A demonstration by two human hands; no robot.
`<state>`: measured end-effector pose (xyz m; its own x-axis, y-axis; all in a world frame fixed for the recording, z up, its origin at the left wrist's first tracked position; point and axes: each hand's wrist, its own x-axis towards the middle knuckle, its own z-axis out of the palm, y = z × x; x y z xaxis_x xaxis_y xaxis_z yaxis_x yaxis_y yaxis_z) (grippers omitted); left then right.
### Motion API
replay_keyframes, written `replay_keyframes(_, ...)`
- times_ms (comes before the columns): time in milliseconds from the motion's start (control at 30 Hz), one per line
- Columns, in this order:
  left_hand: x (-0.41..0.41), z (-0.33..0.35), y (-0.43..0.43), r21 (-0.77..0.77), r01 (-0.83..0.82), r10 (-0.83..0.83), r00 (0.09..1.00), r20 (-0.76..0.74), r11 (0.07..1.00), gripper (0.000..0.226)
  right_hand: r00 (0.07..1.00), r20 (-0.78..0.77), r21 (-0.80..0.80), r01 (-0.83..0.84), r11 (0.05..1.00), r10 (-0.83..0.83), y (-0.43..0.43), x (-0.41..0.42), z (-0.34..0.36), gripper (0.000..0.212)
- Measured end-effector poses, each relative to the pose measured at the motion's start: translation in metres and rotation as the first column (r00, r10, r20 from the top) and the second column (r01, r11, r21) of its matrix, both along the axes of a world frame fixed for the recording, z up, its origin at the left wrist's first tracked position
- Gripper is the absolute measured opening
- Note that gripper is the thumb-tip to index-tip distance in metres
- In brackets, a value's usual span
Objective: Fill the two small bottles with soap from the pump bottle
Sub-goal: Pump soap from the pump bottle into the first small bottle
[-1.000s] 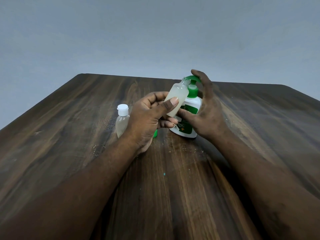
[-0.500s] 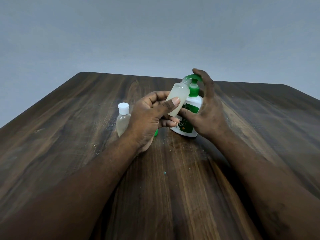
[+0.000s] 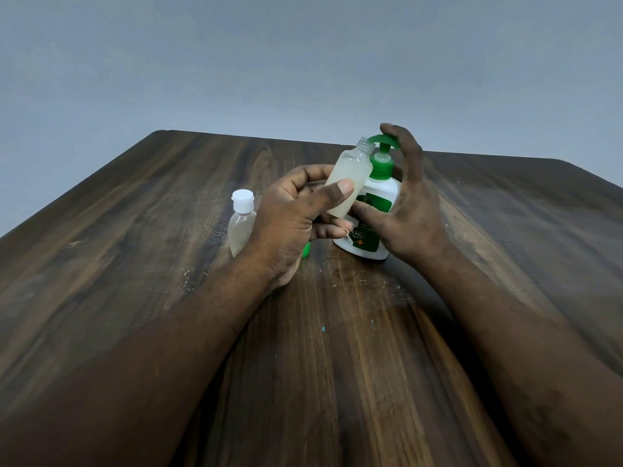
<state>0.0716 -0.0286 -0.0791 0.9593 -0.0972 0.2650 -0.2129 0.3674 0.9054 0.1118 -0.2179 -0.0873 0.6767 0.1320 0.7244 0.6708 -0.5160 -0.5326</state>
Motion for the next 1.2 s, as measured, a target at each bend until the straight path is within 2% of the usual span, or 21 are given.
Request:
replay_keyframes(267, -0.0010, 0.0012, 0.0007, -0.012, 0.012, -0.012, 1.000, -0.003, 1.000, 0.023, 1.000, -0.002, -0.011, -0.003, 1.000, 0.003, -0.0002, 0.0015, 0.0003, 0.094)
replay_keyframes(500, 0.0006, 0.0007, 0.0011, -0.011, 0.008, -0.009, 1.000, -0.004, 1.000, 0.028, 1.000, -0.012, -0.014, -0.003, 1.000, 0.003, -0.0020, 0.0031, -0.0003, 0.096)
replay_keyframes(800, 0.0001, -0.0014, 0.0010, 0.003, 0.019, -0.019, 1.000, -0.005, 1.000, 0.029, 1.000, 0.002, -0.010, -0.010, 1.000, 0.010, -0.0004, 0.0037, -0.0004, 0.085)
replay_keyframes(1000, 0.0021, -0.0014, 0.0017, -0.016, 0.010, -0.010, 1.000, -0.006, 1.000, 0.030, 1.000, 0.008, -0.026, 0.004, 1.000, -0.004, 0.0007, 0.0014, 0.0005, 0.097)
replay_keyframes(1200, 0.0013, -0.0006, 0.0018, -0.027, 0.015, -0.015, 1.000, -0.006, 1.000, 0.029, 1.000, 0.023, -0.039, 0.010, 0.999, -0.009, 0.0008, 0.0021, 0.0015, 0.097)
